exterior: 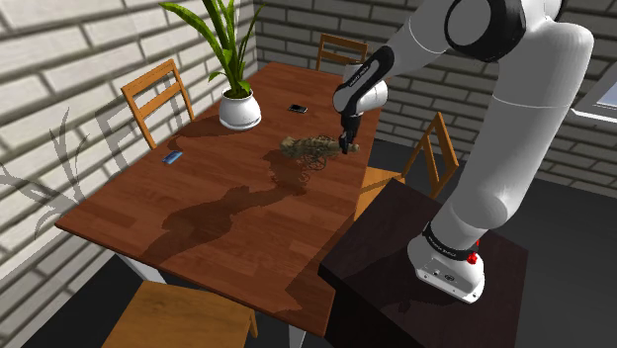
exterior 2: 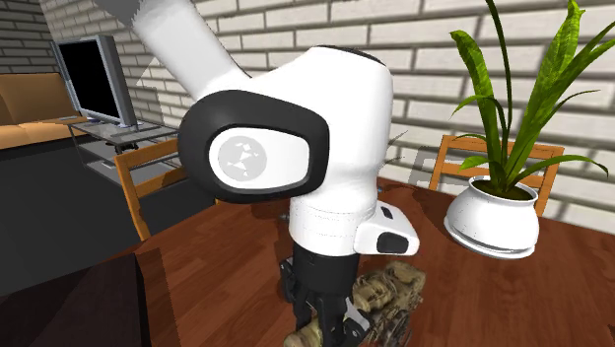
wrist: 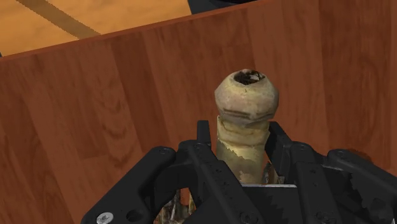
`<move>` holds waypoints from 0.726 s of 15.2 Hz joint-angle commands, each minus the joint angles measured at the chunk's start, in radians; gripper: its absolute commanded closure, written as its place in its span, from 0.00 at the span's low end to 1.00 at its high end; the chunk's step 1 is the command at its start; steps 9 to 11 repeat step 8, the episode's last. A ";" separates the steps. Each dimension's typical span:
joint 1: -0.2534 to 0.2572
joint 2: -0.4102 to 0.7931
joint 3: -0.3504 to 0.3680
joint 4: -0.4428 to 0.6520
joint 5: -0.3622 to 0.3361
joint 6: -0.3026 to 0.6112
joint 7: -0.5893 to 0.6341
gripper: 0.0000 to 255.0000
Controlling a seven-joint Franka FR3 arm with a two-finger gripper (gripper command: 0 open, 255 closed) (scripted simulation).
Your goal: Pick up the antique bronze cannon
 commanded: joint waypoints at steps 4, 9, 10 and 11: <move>0.007 -0.063 -0.011 0.005 -0.028 -0.065 0.018 1.00; 0.009 -0.087 -0.013 0.009 -0.038 -0.093 0.024 1.00; 0.009 -0.087 -0.013 0.009 -0.038 -0.093 0.024 1.00; 0.009 -0.087 -0.013 0.009 -0.038 -0.093 0.024 1.00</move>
